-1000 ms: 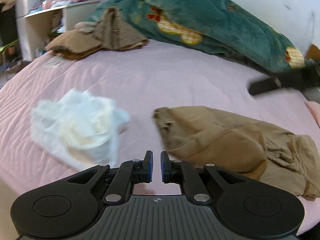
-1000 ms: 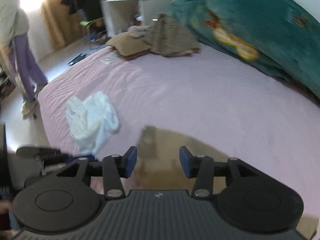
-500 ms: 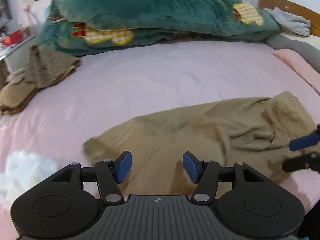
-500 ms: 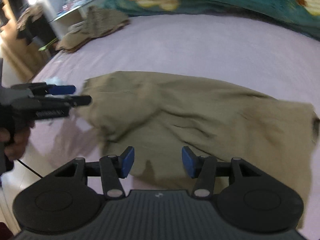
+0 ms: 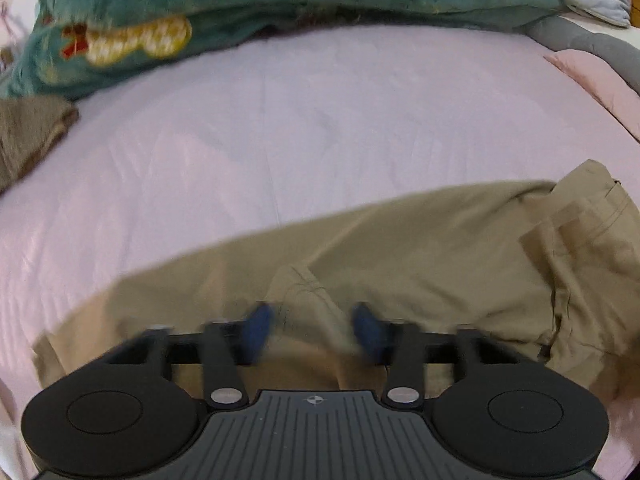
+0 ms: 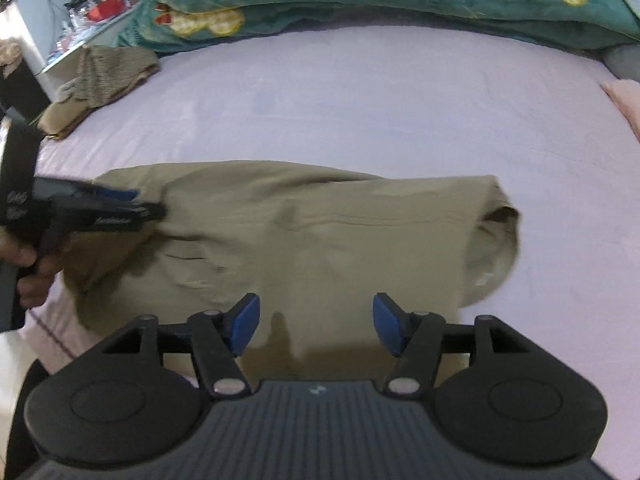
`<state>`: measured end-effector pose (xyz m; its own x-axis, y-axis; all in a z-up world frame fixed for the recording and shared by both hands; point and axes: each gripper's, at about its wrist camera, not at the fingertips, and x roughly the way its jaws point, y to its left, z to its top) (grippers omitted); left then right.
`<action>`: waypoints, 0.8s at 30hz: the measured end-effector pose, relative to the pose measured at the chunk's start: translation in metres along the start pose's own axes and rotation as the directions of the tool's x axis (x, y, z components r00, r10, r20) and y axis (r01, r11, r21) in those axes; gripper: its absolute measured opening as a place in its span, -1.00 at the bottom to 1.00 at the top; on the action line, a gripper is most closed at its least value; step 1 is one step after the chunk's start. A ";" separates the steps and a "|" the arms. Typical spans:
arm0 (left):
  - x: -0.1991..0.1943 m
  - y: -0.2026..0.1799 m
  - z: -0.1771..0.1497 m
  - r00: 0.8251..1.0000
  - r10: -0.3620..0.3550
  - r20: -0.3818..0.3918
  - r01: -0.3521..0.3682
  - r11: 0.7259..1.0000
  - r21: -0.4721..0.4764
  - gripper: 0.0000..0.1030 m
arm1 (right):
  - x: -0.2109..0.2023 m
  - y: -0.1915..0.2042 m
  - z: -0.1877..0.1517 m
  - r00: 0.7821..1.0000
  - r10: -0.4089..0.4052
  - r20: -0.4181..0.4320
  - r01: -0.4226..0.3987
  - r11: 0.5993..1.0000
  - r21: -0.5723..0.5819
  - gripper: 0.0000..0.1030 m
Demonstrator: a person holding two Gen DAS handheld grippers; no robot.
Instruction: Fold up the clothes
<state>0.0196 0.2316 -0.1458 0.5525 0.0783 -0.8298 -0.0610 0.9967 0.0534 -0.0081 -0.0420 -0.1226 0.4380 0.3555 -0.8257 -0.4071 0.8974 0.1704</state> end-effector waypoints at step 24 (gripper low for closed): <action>-0.143 0.114 -0.185 0.986 0.149 0.072 -0.112 0.919 -0.377 -0.90 | -0.038 0.043 -0.046 1.000 -0.017 0.017 0.017 0.999 -0.031 0.28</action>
<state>-0.2202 0.3304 -0.1240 0.5957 0.2277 -0.7703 -0.4311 0.8998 -0.0675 -0.0791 -0.0294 -0.1084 0.4586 0.3447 -0.8191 -0.4237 0.8950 0.1394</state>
